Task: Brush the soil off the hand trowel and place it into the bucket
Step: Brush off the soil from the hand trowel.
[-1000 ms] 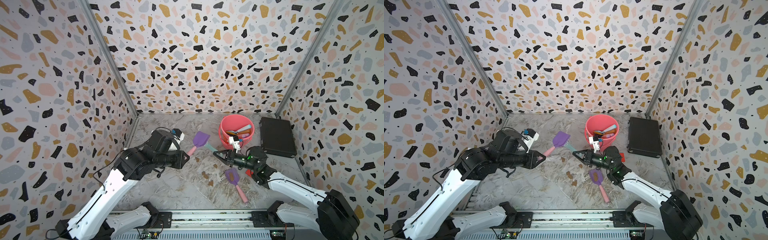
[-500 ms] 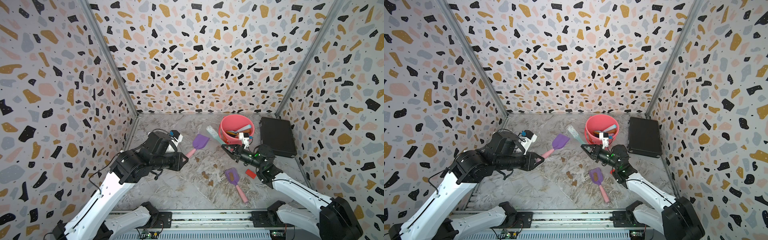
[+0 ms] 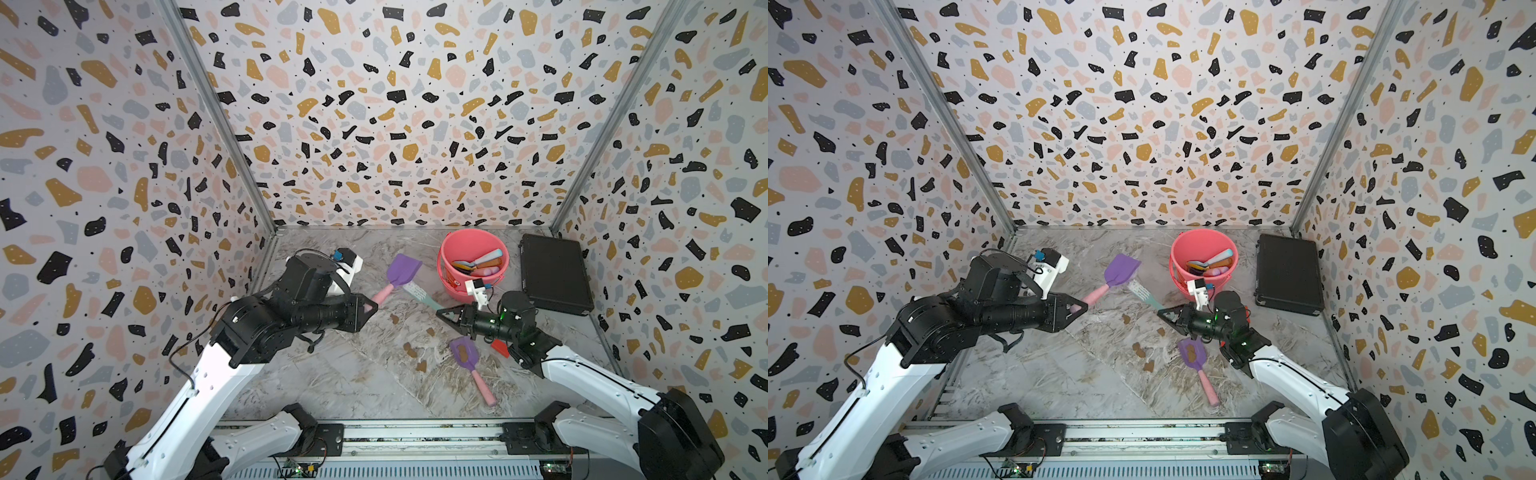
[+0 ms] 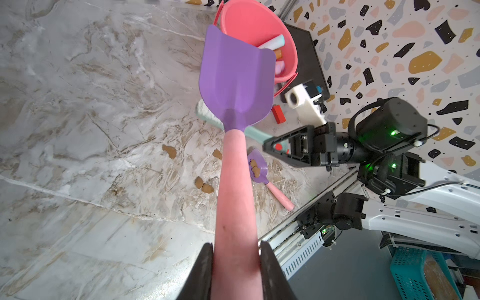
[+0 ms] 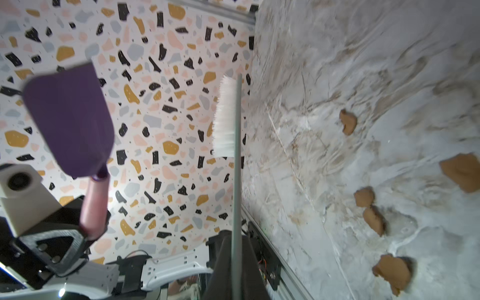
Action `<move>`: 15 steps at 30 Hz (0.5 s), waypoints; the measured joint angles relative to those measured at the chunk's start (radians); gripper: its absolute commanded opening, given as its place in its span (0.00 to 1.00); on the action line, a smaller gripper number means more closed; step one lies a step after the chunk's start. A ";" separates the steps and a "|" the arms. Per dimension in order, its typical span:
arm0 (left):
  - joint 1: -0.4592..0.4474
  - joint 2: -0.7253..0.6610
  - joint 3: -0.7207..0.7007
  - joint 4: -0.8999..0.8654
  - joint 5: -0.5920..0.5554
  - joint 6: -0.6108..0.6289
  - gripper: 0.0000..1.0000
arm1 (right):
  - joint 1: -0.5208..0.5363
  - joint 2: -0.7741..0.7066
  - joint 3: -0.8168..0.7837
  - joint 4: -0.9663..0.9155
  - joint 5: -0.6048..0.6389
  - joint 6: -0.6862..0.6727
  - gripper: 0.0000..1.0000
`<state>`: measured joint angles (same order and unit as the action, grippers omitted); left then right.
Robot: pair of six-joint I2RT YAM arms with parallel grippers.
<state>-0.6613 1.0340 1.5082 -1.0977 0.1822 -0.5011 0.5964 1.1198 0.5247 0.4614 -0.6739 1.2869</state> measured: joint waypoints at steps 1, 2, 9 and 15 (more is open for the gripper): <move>0.002 0.003 -0.002 0.002 0.000 0.000 0.00 | 0.014 0.013 0.000 0.024 -0.016 0.009 0.00; 0.005 0.006 -0.005 0.002 -0.002 0.000 0.00 | 0.023 0.023 0.000 0.050 -0.028 0.020 0.00; 0.021 0.014 -0.071 0.007 0.007 0.000 0.00 | 0.027 0.025 0.002 0.192 -0.039 0.080 0.00; 0.026 0.003 -0.118 0.024 0.041 -0.008 0.00 | 0.025 0.011 0.003 0.214 -0.017 0.101 0.00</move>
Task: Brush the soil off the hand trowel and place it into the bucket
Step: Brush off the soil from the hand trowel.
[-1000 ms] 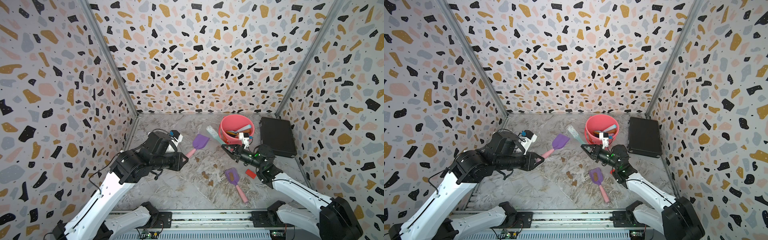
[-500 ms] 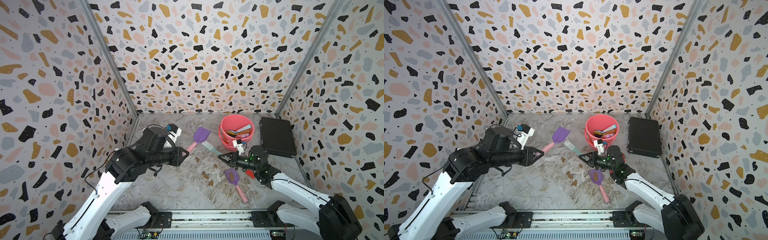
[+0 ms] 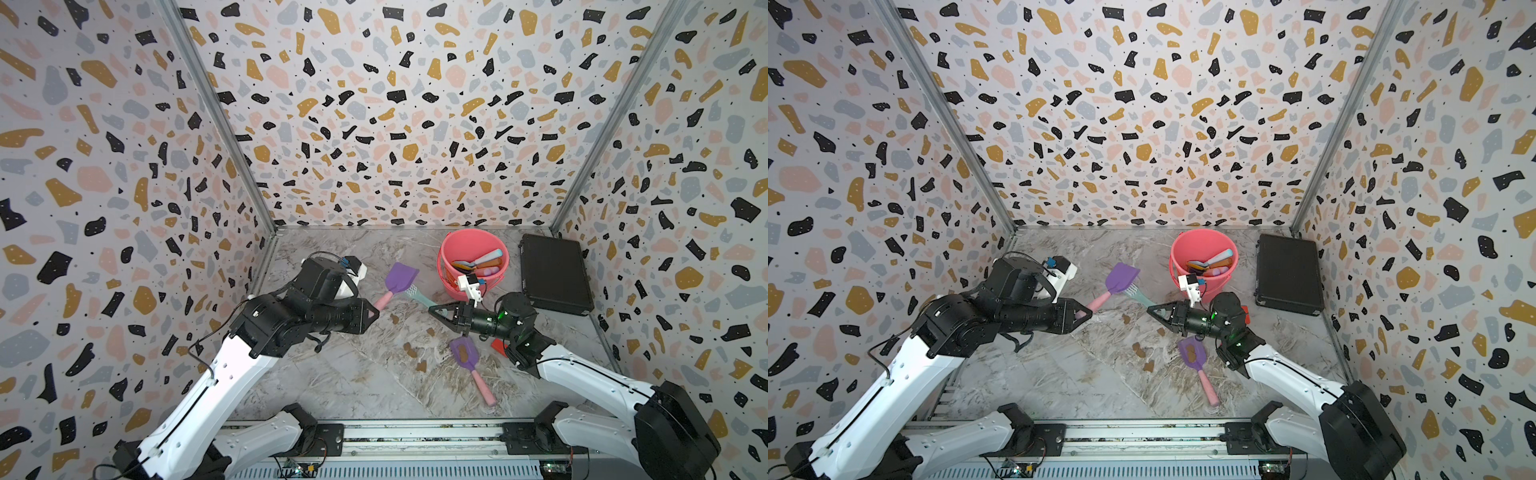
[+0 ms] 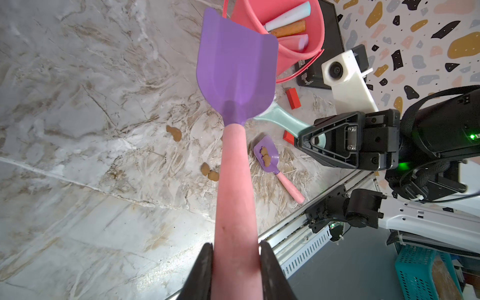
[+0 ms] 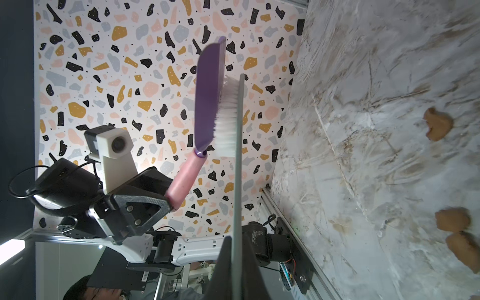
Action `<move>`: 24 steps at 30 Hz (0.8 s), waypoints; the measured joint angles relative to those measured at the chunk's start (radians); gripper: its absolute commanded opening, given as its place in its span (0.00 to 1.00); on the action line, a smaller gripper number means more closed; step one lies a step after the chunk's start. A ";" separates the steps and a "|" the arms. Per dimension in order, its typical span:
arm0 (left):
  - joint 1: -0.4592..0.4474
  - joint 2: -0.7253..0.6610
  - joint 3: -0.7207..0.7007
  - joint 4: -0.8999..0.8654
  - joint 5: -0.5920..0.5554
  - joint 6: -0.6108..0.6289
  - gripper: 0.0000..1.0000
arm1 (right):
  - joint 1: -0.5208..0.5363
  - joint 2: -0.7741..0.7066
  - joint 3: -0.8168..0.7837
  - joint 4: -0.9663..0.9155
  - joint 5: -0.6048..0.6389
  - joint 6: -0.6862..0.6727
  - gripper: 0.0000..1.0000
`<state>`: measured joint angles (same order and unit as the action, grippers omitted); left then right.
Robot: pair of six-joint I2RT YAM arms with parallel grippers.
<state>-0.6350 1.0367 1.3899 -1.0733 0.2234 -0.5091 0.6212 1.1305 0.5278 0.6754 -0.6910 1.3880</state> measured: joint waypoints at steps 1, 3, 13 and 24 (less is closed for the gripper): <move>0.000 -0.005 -0.007 0.003 0.005 -0.002 0.00 | -0.003 0.000 0.000 0.000 0.006 0.002 0.00; 0.000 -0.015 -0.014 0.002 0.012 -0.005 0.00 | -0.009 -0.005 0.000 -0.003 0.012 0.004 0.00; 0.001 -0.046 -0.015 -0.015 0.066 -0.018 0.00 | -0.129 -0.078 -0.014 -0.045 0.029 0.000 0.00; 0.001 0.020 0.046 0.094 0.113 -0.117 0.00 | -0.254 -0.402 0.247 -0.779 0.363 -0.425 0.00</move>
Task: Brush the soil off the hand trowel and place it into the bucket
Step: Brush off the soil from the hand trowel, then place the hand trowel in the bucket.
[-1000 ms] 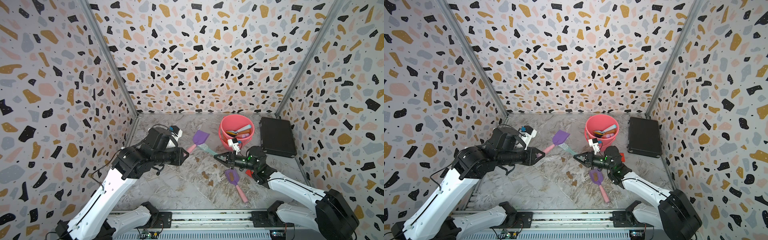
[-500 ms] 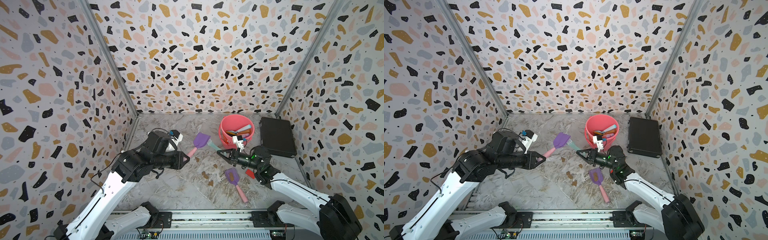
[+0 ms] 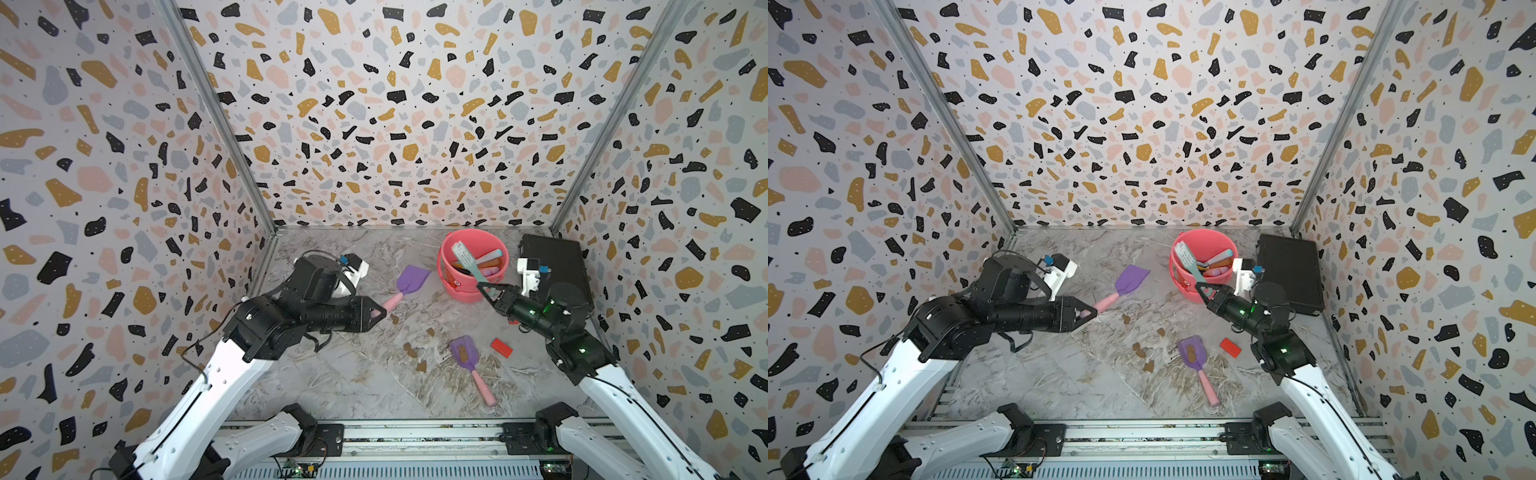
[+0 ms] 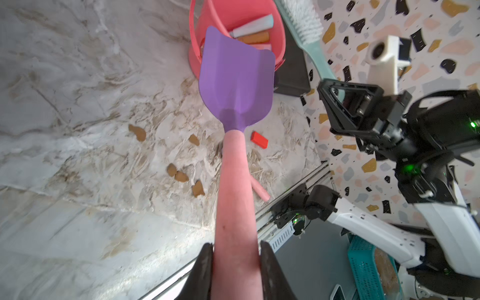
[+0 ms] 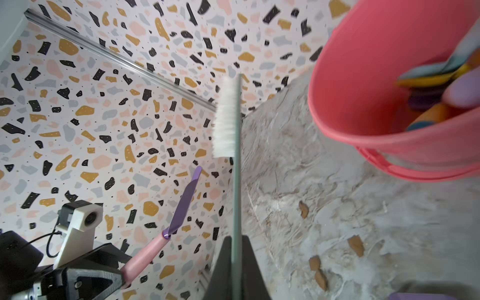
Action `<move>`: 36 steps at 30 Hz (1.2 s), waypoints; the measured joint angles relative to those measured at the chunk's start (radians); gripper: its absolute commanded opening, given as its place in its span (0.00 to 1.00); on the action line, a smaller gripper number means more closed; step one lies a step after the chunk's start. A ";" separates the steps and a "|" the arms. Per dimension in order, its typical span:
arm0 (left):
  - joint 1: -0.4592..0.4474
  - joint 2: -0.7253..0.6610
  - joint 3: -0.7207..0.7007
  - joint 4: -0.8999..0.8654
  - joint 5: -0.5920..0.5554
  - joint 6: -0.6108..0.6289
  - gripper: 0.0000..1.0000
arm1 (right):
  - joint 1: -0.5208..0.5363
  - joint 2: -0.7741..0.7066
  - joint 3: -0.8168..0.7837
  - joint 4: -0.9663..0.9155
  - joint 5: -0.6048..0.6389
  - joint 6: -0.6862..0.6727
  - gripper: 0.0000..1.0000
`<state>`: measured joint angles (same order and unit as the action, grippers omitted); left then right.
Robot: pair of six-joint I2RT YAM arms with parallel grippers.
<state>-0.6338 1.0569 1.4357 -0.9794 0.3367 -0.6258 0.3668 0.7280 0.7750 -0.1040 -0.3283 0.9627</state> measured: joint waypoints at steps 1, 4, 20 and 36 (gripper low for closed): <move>0.000 0.019 0.008 0.041 0.002 -0.024 0.00 | 0.001 -0.030 0.037 -0.066 0.071 -0.031 0.00; 0.001 0.095 0.048 0.161 0.002 -0.108 0.00 | 0.000 -0.102 0.129 -0.258 0.300 -0.100 0.00; -0.010 0.616 0.264 0.659 -0.031 -0.787 0.00 | -0.002 -0.235 0.104 -0.802 0.657 -0.034 0.00; -0.161 0.947 0.573 0.559 -0.061 -1.136 0.00 | -0.002 -0.334 0.085 -0.897 0.668 -0.021 0.00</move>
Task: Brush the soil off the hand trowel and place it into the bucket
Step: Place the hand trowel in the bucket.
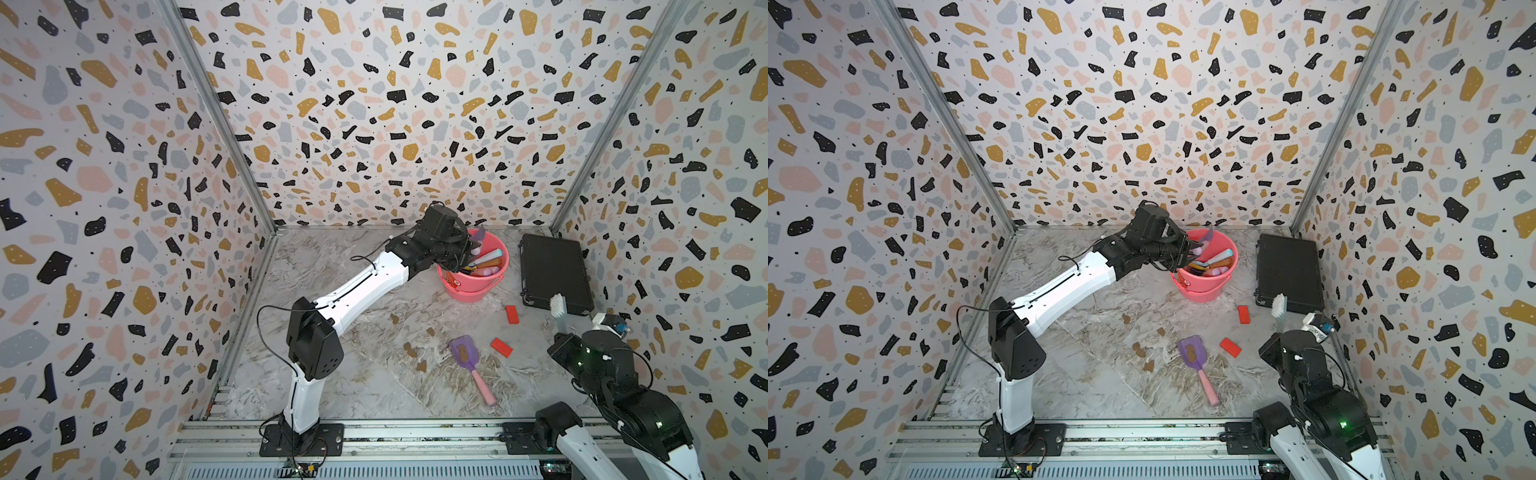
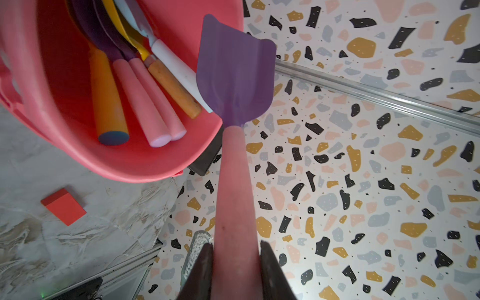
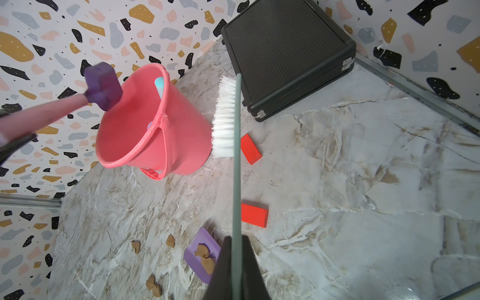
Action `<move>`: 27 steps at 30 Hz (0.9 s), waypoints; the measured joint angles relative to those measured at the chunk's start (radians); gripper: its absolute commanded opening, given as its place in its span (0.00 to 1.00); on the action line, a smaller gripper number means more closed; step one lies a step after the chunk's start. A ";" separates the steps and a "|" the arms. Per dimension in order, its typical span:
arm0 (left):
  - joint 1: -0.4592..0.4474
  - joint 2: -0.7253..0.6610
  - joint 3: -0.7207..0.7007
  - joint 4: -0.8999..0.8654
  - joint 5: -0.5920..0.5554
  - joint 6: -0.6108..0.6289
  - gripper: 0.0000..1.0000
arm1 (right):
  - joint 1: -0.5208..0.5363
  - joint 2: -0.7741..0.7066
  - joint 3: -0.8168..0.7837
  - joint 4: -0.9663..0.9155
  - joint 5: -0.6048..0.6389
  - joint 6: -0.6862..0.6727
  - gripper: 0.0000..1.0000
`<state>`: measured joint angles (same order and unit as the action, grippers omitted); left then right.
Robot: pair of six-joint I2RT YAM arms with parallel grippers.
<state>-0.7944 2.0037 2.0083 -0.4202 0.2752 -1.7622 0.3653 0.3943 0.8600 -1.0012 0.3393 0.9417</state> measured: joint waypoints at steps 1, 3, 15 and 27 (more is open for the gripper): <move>-0.002 0.016 0.014 -0.016 -0.003 -0.011 0.00 | 0.000 -0.003 0.000 -0.002 0.003 -0.001 0.00; -0.002 0.055 0.048 -0.050 -0.004 -0.034 0.00 | 0.000 -0.008 0.000 -0.006 0.010 -0.002 0.00; -0.003 0.257 0.233 -0.166 -0.002 -0.134 0.10 | 0.000 -0.045 -0.001 -0.028 0.027 -0.015 0.00; -0.005 0.297 0.296 -0.188 0.005 -0.148 0.50 | 0.000 -0.053 0.000 -0.033 0.037 -0.053 0.00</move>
<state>-0.7990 2.3009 2.3043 -0.6086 0.2798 -1.9106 0.3653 0.3408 0.8600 -1.0340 0.3763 0.8890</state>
